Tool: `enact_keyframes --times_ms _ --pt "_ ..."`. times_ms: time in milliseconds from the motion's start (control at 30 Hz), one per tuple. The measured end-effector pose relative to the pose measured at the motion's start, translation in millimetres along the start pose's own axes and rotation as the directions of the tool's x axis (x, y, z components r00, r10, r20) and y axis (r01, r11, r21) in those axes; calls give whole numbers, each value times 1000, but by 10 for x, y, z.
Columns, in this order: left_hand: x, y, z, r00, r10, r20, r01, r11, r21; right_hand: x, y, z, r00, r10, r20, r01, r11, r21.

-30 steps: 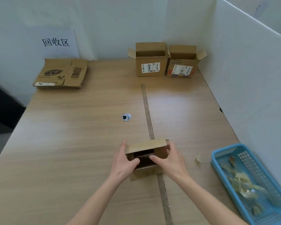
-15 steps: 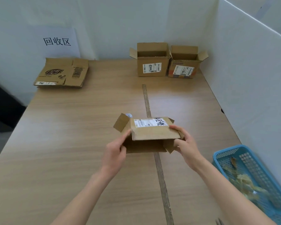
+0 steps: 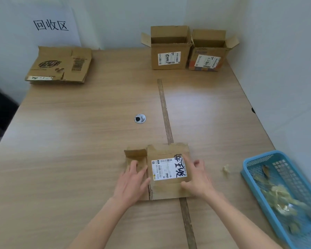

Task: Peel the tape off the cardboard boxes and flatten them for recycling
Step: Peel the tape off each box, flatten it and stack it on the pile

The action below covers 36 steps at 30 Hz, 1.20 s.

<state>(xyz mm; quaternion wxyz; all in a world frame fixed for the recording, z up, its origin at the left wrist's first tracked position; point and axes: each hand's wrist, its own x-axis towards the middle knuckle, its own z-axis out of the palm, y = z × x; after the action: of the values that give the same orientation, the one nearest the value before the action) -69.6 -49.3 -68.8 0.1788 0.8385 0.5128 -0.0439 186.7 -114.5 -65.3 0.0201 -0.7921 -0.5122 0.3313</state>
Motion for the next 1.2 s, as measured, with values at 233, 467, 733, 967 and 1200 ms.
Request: enact_keyframes --times_ms 233,467,733,967,1200 --pt "356 -31 203 1000 9 -7 -9 999 -41 425 -230 342 964 -229 -138 190 949 -253" --pt "369 -25 456 989 34 -143 -18 994 110 493 -151 650 855 -307 -417 204 940 -273" --pt "409 -50 652 967 56 -247 -27 992 122 533 -137 684 847 -304 -437 191 939 -284" --pt "406 -58 686 972 55 -228 -29 993 117 549 -137 707 852 -308 -424 192 936 -294" --pt "250 14 348 946 -319 -66 316 948 -43 412 -103 458 959 -202 -199 167 969 -181"
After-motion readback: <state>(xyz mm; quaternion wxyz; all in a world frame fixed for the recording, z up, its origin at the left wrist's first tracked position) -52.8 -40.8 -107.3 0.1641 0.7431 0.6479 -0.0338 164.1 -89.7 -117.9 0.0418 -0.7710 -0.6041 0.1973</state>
